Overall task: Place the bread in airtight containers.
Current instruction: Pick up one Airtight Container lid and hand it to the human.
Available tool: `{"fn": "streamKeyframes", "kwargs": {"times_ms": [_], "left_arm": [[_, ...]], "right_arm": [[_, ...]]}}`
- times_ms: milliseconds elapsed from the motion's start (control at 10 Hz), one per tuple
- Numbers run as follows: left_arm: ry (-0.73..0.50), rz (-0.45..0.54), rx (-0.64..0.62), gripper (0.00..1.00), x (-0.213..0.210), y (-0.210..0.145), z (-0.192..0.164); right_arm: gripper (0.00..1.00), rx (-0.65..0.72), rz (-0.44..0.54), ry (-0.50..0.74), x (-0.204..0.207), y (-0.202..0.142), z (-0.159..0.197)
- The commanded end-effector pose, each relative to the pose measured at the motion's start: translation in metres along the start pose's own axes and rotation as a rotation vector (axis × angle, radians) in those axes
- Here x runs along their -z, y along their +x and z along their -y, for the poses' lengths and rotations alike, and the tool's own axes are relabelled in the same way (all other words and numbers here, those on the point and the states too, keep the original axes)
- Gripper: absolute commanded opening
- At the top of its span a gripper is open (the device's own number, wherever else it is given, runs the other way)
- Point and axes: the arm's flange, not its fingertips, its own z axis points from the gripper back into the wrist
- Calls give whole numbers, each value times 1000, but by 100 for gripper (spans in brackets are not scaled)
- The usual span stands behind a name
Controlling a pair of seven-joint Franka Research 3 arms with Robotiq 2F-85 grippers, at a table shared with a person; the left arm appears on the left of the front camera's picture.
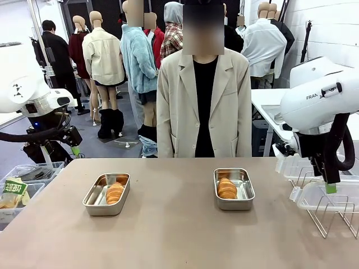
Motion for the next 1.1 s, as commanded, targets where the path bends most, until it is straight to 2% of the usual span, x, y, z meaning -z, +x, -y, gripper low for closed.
{"fn": "streamKeyframes", "kwargs": {"times_ms": [0, 300, 400, 1000], "left_arm": [[8, 1, -9, 100, 0, 0, -1], [8, 1, -9, 100, 0, 0, -1], [8, 1, -9, 100, 0, 0, -1], [8, 1, -9, 100, 0, 0, -1]], "right_arm": [[74, 5, -3, -28, 4, 2, 3], [16, 16, 0, -26, 5, 4, 5], [0, 19, 6, -23, 5, 5, 6], [0, 10, -2, -26, -2, 8, 6]]}}
